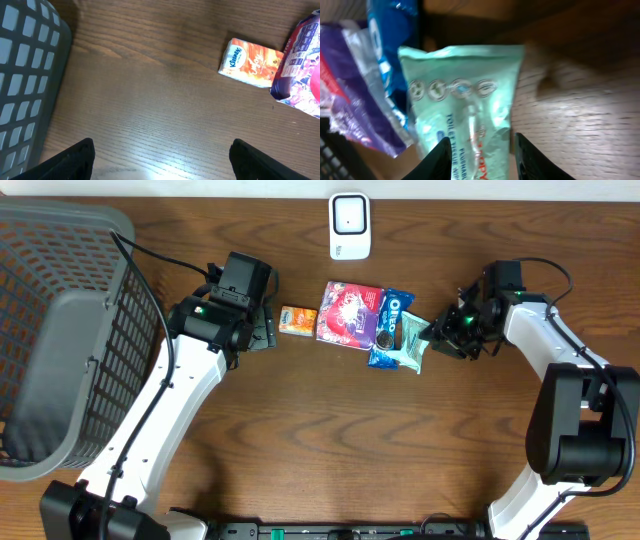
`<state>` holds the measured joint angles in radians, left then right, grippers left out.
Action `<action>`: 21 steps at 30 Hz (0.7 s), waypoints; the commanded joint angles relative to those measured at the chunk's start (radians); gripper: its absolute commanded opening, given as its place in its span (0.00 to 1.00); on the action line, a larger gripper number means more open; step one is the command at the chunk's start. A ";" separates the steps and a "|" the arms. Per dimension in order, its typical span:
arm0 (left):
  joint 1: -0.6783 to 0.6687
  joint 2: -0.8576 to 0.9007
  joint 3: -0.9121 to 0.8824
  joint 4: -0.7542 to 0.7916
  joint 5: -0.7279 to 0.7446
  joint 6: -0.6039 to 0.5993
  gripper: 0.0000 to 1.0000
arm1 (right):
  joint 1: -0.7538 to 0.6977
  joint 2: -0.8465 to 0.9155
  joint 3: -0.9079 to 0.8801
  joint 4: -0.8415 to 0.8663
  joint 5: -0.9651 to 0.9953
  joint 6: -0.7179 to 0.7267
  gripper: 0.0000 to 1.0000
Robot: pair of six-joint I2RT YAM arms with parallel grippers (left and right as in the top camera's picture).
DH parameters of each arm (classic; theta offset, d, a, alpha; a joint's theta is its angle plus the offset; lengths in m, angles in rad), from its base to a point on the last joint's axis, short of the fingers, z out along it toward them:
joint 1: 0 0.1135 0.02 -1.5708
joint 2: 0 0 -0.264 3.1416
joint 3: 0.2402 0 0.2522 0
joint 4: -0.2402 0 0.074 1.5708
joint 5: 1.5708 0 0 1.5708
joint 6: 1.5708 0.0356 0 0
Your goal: Scan the item barcode
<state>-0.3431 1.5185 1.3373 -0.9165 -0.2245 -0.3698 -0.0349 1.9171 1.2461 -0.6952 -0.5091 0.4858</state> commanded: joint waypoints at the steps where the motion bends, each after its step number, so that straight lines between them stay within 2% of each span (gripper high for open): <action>1: 0.002 0.006 0.007 -0.003 -0.020 -0.009 0.86 | 0.003 -0.008 0.005 0.011 0.043 0.046 0.38; 10: 0.002 0.006 0.007 -0.003 -0.019 -0.009 0.86 | 0.030 -0.006 0.002 0.064 -0.005 0.061 0.33; 17: 0.002 0.006 0.007 -0.003 -0.019 -0.009 0.86 | 0.049 0.014 -0.023 0.075 0.077 0.127 0.36; 19: 0.002 0.006 0.007 -0.003 -0.019 -0.009 0.86 | 0.050 0.021 -0.039 0.099 0.068 0.127 0.40; 21: 0.002 0.006 0.007 -0.003 -0.019 -0.009 0.86 | 0.050 0.026 -0.060 0.133 0.057 0.127 0.54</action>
<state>-0.3431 1.5185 1.3373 -0.9165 -0.2241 -0.3698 0.0135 1.9182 1.2217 -0.5896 -0.4561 0.5915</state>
